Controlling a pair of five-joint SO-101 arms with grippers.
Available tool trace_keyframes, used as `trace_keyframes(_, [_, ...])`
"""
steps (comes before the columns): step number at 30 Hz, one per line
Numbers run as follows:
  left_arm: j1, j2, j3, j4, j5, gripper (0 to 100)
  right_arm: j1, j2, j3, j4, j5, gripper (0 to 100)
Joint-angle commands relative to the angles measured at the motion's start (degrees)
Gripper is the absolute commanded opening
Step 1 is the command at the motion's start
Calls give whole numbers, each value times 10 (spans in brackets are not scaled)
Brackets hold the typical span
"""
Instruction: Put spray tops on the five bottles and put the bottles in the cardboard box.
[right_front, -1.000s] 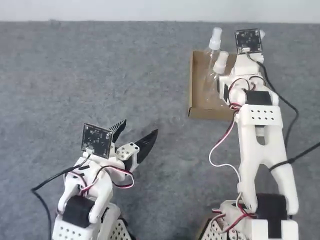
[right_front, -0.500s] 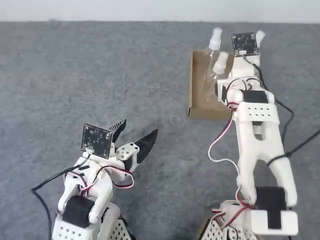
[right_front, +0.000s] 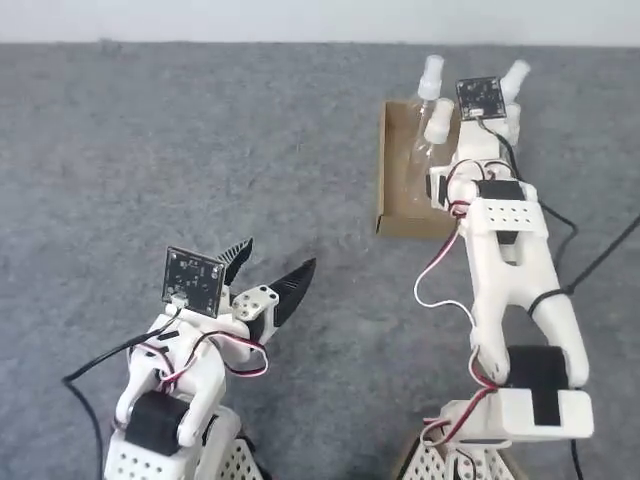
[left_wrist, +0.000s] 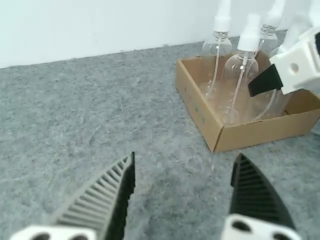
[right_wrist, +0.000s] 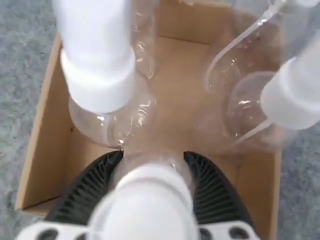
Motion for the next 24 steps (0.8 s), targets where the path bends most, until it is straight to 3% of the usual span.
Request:
trace_keyframes(1, [2, -4, -4, -20, -4, 287, 7, -6, -5, -8, 7, 6])
trace_keyframes(16, [2, -4, -4, -20, -4, 287, 5, -10, 4, -8, 7, 9])
trace_keyframes(24, [2, -4, -4, -20, -4, 287, 4, -10, 10, -8, 7, 173])
